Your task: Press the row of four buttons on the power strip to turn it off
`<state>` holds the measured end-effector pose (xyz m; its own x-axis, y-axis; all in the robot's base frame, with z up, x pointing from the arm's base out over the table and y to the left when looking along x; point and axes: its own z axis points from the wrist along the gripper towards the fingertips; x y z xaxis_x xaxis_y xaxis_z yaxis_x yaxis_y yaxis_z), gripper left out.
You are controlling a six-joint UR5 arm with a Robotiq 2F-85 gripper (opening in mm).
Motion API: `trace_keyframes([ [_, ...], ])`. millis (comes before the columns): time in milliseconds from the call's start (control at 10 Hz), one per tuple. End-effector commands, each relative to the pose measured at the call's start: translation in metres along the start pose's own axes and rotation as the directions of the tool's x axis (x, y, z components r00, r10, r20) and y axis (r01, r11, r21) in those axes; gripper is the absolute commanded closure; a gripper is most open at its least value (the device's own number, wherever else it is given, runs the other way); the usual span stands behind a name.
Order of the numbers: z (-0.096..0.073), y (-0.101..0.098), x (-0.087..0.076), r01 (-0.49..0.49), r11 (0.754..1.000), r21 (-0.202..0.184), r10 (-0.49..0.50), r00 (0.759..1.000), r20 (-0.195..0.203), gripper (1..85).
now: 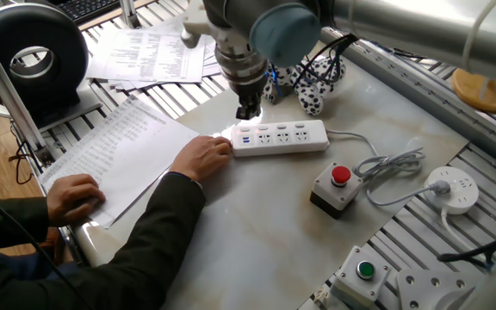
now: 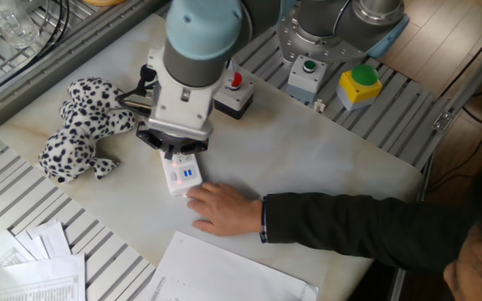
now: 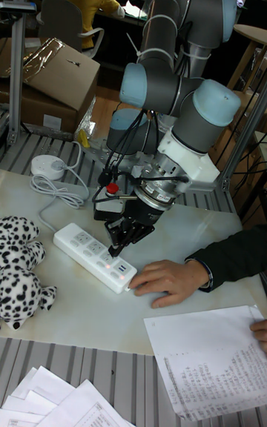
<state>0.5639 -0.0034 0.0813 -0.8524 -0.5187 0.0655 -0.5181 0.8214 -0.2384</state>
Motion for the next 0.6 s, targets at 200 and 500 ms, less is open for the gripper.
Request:
trace_keyframes([
  [200, 0.02, -0.015, 0.0, 0.022, 1.0, -0.023, -0.021, 0.999, 0.039, 84.7],
  [500, 0.033, -0.011, 0.014, 0.009, 0.999, -0.047, -0.007, 0.998, 0.057, 84.7],
])
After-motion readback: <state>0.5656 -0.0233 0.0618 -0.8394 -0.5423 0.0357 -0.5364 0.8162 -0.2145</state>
